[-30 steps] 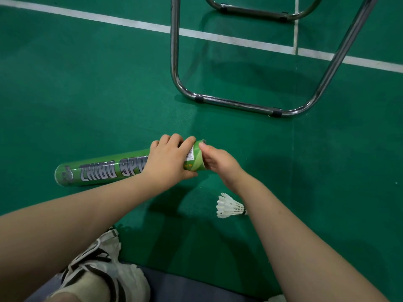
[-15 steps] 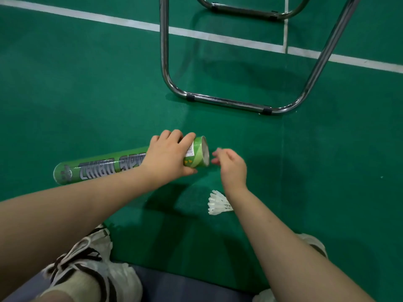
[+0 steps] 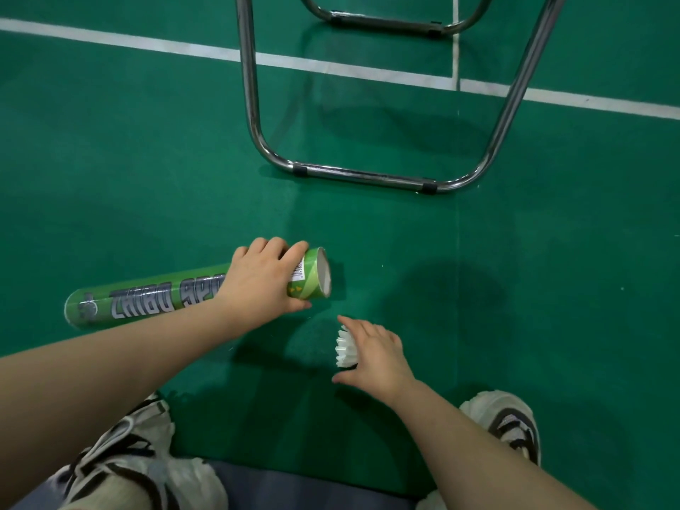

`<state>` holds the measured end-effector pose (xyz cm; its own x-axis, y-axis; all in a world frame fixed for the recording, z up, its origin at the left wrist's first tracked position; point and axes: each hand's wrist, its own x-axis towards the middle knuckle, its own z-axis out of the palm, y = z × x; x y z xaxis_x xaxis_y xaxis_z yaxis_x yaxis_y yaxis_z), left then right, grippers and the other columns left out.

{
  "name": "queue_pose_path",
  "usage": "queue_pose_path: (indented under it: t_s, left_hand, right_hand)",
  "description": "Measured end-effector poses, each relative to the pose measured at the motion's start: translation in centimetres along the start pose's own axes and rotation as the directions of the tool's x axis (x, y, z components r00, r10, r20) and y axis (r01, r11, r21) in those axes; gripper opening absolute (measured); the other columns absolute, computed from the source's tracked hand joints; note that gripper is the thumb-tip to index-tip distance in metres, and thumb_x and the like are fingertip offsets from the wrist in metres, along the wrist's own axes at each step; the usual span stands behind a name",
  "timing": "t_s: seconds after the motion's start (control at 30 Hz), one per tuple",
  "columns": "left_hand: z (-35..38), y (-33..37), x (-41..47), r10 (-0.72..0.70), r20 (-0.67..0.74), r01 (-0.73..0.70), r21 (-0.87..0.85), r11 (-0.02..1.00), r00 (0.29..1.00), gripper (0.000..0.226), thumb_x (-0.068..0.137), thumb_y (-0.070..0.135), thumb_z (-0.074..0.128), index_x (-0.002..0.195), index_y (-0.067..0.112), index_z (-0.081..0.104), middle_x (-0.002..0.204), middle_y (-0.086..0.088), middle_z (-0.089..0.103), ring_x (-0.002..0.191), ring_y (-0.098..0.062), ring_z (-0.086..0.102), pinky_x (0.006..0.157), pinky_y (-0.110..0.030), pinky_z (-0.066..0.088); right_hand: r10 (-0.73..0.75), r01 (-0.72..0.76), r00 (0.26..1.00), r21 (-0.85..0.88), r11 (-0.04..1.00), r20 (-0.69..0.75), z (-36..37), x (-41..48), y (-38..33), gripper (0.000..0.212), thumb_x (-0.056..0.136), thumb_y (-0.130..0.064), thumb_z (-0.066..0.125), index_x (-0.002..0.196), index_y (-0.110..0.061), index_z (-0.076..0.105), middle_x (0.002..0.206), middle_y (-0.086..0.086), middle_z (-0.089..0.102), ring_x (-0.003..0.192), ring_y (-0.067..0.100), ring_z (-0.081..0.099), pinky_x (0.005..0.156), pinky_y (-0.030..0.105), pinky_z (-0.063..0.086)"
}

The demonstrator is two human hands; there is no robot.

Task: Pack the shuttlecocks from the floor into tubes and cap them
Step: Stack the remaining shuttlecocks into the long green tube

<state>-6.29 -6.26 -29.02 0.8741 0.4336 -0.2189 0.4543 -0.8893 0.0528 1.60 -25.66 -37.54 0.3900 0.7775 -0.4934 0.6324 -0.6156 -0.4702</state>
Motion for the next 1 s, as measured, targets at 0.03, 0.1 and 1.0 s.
queue_pose_path:
  t_s: [0.03,0.1,1.0]
  left_hand:
    - [0.0,0.0,0.1,0.000,-0.001,0.000,0.002,1.000,1.000,0.092,0.067,0.062,0.067,0.141,0.023,0.029,0.123,-0.004,0.047,0.113,-0.027,0.042,0.092,-0.040,0.034]
    - [0.2,0.0,0.2,-0.001,-0.002,0.001,0.003,1.000,1.000,0.092,0.066,0.063,0.067,0.140,0.022,0.030,0.123,-0.005,0.047,0.113,-0.027,0.042,0.092,-0.040,0.034]
    - [-0.4,0.4,0.7,-0.034,-0.076,0.028,-0.082,0.996,0.996,0.087,0.062,0.054,0.074,0.134,0.020,0.040,0.117,-0.007,0.051,0.108,-0.030,0.045,0.088,-0.042,0.036]
  right_hand:
    - [-0.006,0.006,0.999,-0.008,1.000,-0.032,0.1,0.1,0.2,0.091,0.069,-0.053,0.071,0.144,-0.035,0.021,0.142,-0.012,0.038,0.130,0.015,0.032,0.108,0.036,0.018]
    - [-0.011,0.012,0.995,0.002,1.000,-0.097,0.0,0.3,0.3,0.081,0.072,-0.049,0.069,0.141,-0.035,0.028,0.139,-0.012,0.043,0.126,0.015,0.036,0.104,0.034,0.020]
    - [0.123,0.167,0.957,0.844,0.510,-0.264,-7.1,4.0,-7.3,0.076,0.077,-0.056,0.046,0.144,-0.022,0.033,0.148,-0.006,0.031,0.136,0.006,0.028,0.114,0.029,0.020]
